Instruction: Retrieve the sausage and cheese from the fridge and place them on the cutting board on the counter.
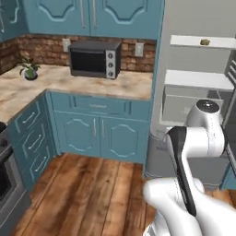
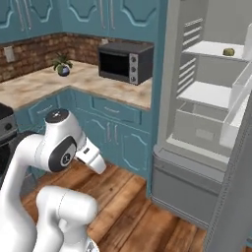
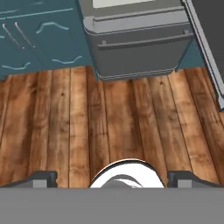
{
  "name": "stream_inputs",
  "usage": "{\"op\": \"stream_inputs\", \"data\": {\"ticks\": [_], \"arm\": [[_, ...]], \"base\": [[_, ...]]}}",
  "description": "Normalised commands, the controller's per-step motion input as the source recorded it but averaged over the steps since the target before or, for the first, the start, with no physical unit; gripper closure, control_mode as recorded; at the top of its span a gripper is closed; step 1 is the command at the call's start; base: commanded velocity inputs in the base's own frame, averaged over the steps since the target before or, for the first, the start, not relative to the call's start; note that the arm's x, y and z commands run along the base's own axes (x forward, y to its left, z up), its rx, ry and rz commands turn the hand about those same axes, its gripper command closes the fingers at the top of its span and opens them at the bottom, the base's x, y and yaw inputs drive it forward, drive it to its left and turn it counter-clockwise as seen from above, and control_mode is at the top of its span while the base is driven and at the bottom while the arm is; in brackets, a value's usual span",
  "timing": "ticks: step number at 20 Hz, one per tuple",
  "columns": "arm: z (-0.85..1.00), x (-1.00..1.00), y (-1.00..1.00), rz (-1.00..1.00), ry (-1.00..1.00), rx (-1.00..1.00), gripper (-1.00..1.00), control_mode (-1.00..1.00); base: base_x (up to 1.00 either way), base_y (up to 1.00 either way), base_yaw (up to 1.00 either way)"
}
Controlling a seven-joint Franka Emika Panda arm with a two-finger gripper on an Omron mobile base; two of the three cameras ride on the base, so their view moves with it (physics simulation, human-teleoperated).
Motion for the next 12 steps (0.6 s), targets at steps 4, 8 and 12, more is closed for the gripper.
{"op": "stream_inputs", "data": {"ticks": [4, 8, 12], "arm": [[0.00, 0.00, 0.00, 0.00, 0.00, 0.00, -1.00, 1.00], [0.00, 0.00, 0.00, 0.00, 0.00, 0.00, -1.00, 1.00], [0.00, 0.00, 0.00, 0.00, 0.00, 0.00, -1.00, 1.00]], "base": [[0.54, 0.23, -0.56], [0.70, 0.21, -0.29], [0.75, -0.08, -0.01]]}}
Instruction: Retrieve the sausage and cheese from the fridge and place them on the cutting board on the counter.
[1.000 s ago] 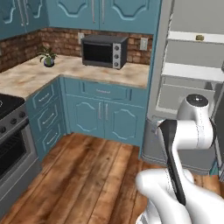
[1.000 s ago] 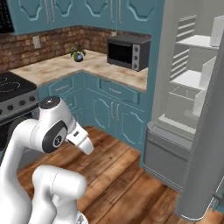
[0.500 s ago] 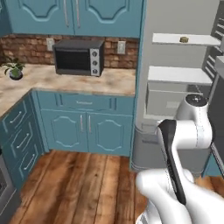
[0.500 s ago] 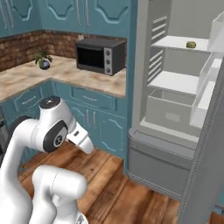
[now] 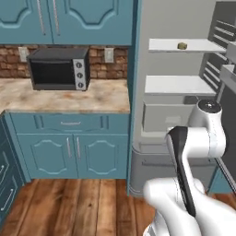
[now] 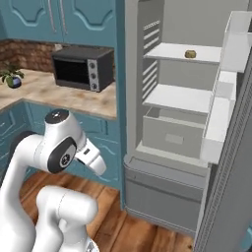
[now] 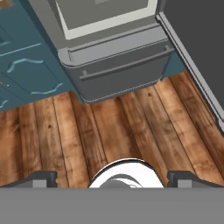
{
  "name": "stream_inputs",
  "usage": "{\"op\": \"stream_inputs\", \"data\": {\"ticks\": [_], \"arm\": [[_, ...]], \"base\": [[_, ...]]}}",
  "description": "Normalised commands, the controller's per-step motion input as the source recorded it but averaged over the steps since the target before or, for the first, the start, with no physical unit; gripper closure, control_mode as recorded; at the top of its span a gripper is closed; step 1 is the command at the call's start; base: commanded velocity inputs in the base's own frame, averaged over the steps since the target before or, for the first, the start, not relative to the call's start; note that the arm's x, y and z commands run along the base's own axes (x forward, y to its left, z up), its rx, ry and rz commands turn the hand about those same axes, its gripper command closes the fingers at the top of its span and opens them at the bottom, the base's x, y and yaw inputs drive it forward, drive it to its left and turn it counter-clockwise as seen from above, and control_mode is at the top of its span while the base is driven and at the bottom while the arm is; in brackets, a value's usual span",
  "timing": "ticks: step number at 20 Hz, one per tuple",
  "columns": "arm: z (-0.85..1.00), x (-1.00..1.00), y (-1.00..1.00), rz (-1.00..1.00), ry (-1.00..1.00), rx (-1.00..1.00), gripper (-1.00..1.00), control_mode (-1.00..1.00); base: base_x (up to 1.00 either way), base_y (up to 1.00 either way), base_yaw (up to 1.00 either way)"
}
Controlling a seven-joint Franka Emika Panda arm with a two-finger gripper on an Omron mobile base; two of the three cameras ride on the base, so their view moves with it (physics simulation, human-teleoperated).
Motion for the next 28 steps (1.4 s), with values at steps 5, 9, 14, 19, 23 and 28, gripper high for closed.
{"op": "stream_inputs", "data": {"ticks": [5, 9, 14, 19, 23, 28], "arm": [[0.00, 0.00, 0.00, 0.00, 0.00, 0.00, -1.00, 1.00], [0.00, 0.00, 0.00, 0.00, 0.00, 0.00, -1.00, 1.00], [0.00, 0.00, 0.00, 0.00, 0.00, 0.00, -1.00, 1.00], [0.00, 0.00, 0.00, 0.00, 0.00, 0.00, -1.00, 1.00], [0.00, 0.00, 0.00, 0.00, 0.00, 0.00, -1.00, 1.00], [0.00, 0.00, 0.00, 0.00, 0.00, 0.00, -1.00, 1.00]], "base": [[0.52, -0.30, 0.06], [0.52, -0.32, -0.03], [0.42, -0.24, -0.28], [0.36, -0.35, -0.24], [0.21, -0.52, -0.04], [0.28, -0.49, -0.01]]}}
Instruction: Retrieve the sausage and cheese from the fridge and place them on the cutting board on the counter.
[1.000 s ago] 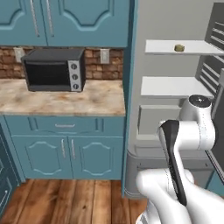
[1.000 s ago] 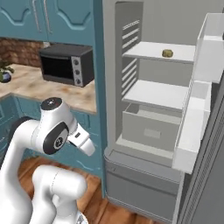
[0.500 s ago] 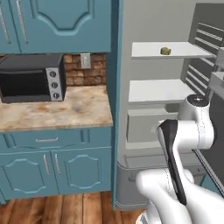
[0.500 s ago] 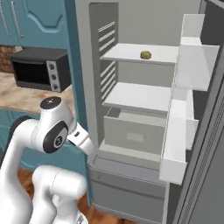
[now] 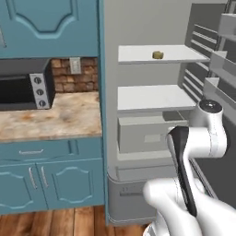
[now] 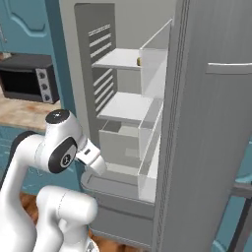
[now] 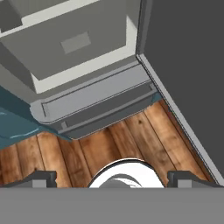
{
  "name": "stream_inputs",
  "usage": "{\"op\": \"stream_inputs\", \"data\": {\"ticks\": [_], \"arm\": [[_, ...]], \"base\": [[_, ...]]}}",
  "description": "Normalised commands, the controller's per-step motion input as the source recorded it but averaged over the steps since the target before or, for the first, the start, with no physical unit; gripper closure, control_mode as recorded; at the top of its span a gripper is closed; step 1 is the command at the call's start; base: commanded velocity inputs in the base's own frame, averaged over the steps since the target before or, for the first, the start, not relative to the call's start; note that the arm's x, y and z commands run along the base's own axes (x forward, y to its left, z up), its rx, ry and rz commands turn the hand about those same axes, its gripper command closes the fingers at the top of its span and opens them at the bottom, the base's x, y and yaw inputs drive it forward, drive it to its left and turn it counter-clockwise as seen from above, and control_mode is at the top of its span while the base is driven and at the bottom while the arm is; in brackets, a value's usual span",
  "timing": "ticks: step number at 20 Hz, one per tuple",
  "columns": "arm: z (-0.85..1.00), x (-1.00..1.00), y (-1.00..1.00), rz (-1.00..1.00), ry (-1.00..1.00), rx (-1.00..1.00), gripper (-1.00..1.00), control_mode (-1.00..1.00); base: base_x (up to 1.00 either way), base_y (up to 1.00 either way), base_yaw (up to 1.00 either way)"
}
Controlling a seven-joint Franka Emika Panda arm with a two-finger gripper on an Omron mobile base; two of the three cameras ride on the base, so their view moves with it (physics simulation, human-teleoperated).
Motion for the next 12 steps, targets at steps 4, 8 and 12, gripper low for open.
{"op": "stream_inputs", "data": {"ticks": [4, 8, 12], "arm": [[0.00, 0.00, 0.00, 0.00, 0.00, 0.00, -1.00, 1.00], [0.00, 0.00, 0.00, 0.00, 0.00, 0.00, -1.00, 1.00], [0.00, 0.00, 0.00, 0.00, 0.00, 0.00, -1.00, 1.00]], "base": [[0.51, -0.29, -0.04], [0.42, -0.28, -0.05], [0.41, -0.16, 0.00]]}}
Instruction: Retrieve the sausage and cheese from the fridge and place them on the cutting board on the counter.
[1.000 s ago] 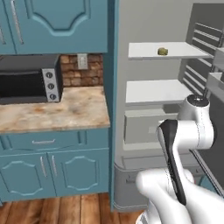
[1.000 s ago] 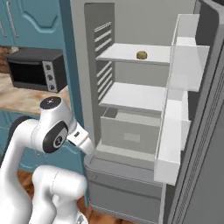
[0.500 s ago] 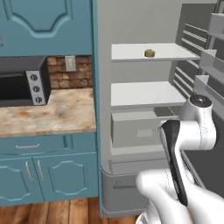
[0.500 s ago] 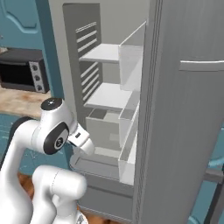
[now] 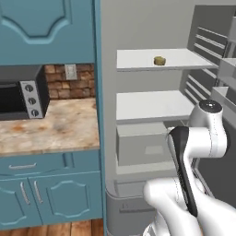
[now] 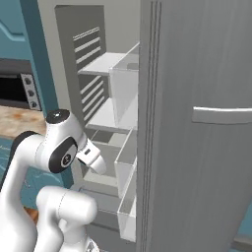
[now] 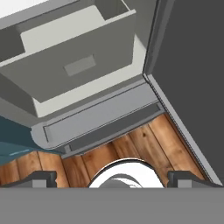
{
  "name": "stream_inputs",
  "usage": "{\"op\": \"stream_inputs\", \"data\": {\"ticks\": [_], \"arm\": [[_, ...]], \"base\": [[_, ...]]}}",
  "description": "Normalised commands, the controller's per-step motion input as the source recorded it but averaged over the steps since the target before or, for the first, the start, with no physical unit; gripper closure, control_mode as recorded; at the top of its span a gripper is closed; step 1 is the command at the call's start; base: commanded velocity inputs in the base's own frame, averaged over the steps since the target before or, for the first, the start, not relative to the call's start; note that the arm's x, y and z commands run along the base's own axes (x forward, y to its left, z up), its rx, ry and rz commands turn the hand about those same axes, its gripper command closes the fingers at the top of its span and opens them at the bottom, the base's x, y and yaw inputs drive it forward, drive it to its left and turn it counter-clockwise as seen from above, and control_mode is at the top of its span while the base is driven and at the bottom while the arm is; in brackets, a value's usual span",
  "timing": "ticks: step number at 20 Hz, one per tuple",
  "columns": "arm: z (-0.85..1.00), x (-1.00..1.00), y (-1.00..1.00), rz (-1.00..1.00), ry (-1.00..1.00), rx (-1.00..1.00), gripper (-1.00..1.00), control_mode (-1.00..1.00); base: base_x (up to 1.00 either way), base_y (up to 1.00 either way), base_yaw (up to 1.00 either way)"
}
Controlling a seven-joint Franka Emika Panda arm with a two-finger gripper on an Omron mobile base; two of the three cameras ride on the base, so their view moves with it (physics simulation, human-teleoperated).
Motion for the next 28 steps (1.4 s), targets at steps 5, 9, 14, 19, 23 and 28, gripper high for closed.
{"op": "stream_inputs", "data": {"ticks": [5, 9, 14, 19, 23, 28], "arm": [[0.00, 0.00, 0.00, 0.00, 0.00, 0.00, -1.00, 1.00], [0.00, 0.00, 0.00, 0.00, 0.00, 0.00, -1.00, 1.00], [0.00, 0.00, 0.00, 0.00, 0.00, 0.00, -1.00, 1.00], [0.00, 0.00, 0.00, 0.00, 0.00, 0.00, -1.00, 1.00], [0.00, 0.00, 0.00, 0.00, 0.00, 0.00, -1.00, -1.00], [0.00, 0.00, 0.00, 0.00, 0.00, 0.00, -1.00, -1.00]], "base": [[0.45, -0.05, 0.00], [0.06, 0.00, 0.00], [0.00, 0.00, 0.00], [0.00, 0.00, 0.00], [0.00, 0.00, 0.00], [0.00, 0.00, 0.00]]}}
